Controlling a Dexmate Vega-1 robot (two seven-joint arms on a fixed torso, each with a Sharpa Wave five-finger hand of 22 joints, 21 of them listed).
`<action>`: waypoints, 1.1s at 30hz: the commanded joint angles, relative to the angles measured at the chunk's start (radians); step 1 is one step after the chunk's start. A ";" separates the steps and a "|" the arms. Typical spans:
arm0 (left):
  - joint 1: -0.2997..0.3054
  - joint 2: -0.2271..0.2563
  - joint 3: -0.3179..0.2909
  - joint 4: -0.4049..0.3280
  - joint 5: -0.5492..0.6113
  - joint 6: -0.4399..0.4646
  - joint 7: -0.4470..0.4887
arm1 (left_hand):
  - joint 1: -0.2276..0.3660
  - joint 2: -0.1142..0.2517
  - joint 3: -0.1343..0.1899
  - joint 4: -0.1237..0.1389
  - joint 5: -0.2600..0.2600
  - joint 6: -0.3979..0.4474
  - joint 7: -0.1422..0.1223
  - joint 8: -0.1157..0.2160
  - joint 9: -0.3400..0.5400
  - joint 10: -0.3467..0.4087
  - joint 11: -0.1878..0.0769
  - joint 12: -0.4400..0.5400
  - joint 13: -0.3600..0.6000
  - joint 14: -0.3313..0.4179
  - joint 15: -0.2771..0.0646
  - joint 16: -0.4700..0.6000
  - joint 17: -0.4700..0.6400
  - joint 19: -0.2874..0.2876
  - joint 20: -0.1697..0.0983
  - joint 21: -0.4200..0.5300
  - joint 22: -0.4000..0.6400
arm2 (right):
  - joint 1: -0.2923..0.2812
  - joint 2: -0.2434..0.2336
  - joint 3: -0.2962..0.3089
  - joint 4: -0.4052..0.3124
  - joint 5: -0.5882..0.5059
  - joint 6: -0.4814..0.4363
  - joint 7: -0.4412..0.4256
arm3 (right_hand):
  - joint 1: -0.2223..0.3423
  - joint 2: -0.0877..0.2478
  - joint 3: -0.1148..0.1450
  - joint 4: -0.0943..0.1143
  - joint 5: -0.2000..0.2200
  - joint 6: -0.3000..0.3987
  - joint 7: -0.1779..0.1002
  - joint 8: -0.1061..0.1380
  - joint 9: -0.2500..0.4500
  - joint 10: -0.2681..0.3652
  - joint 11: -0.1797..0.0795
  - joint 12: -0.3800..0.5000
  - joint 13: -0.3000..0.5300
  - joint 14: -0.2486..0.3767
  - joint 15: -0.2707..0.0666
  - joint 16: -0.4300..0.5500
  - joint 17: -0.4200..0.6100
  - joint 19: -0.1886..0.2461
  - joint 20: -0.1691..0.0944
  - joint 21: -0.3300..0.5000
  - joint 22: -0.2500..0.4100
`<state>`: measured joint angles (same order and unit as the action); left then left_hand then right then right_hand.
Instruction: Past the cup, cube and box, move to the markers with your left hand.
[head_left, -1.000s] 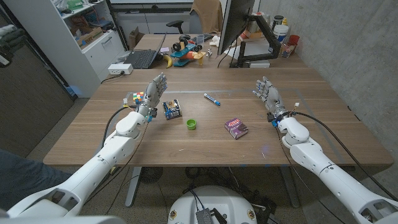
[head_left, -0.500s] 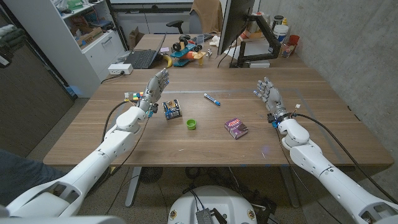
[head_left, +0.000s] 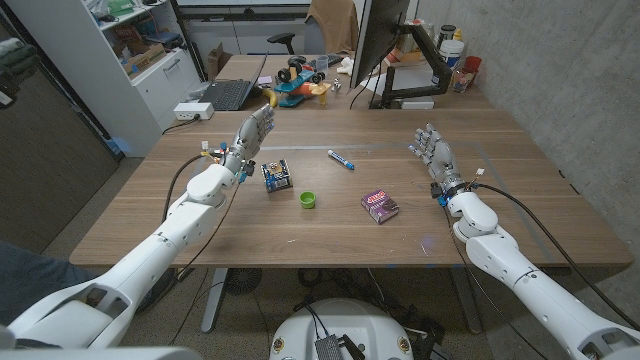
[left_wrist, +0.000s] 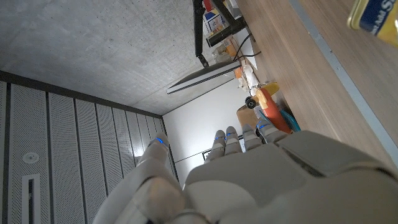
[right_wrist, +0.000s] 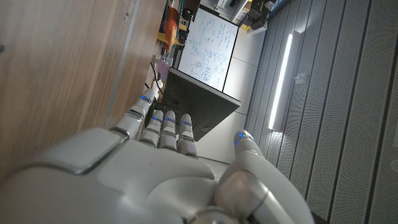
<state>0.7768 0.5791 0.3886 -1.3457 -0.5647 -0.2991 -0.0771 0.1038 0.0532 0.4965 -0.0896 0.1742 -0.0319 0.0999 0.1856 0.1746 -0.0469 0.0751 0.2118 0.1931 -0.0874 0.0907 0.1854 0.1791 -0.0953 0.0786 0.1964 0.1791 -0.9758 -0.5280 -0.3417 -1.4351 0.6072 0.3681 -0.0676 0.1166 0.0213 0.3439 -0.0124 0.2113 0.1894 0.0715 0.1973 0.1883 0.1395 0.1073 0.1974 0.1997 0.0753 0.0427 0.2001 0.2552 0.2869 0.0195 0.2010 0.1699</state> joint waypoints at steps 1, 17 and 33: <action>-0.020 0.012 0.009 -0.014 0.025 0.004 -0.004 | 0.011 0.000 0.004 -0.003 0.005 0.006 0.002 0.007 0.005 0.004 0.005 0.004 0.003 0.006 0.000 0.005 0.003 -0.011 0.004 0.003 0.002 | -0.010 0.001 0.003 -0.014 -0.005 0.008 -0.009 | 0.007 0.008 -0.002 -0.005 0.000 0.010 -0.001 0.003 0.002 0.006 -0.004 0.004 0.003 0.009 0.002 0.005 0.002 0.007 0.000 -0.001 0.002; -0.036 0.032 0.024 -0.036 0.071 0.006 -0.004 | 0.018 0.001 0.006 -0.008 0.005 0.006 0.000 0.006 0.005 0.006 0.002 0.004 0.003 0.006 -0.001 0.004 0.002 -0.013 0.006 0.002 0.002 | -0.011 0.009 -0.002 -0.024 -0.016 0.009 -0.022 | 0.006 0.010 -0.004 -0.006 -0.001 0.011 -0.002 0.003 0.002 0.007 -0.001 0.004 0.001 0.009 0.002 0.006 -0.001 0.007 0.001 -0.002 0.002; -0.047 0.052 0.024 -0.047 0.094 0.008 -0.008 | 0.023 0.003 0.008 -0.012 0.005 0.006 -0.001 0.005 0.005 0.005 0.002 0.004 0.003 0.007 -0.001 0.004 0.002 -0.016 0.008 0.001 0.001 | -0.002 0.022 -0.013 -0.025 -0.030 0.014 -0.031 | 0.004 0.011 -0.006 -0.007 -0.002 0.011 -0.002 0.002 0.002 0.008 -0.001 0.004 0.000 0.008 0.002 0.005 -0.005 0.006 0.002 -0.004 0.002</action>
<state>0.7386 0.6152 0.4111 -1.3835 -0.4946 -0.2924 -0.0864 0.1180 0.0568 0.5035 -0.0966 0.1742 -0.0321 0.0999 0.1855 0.1745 -0.0469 0.0750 0.2118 0.1930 -0.0874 0.0906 0.1853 0.1790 -0.1009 0.0842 0.1964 0.1789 -0.9829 -0.5145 -0.3469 -1.4572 0.5873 0.3782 -0.0911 0.1166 0.0213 0.3397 -0.0166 0.2113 0.1894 0.0716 0.1973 0.1882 0.1394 0.1072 0.1974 0.2000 0.0752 0.0427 0.2001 0.2507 0.2868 0.0196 0.2010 0.1698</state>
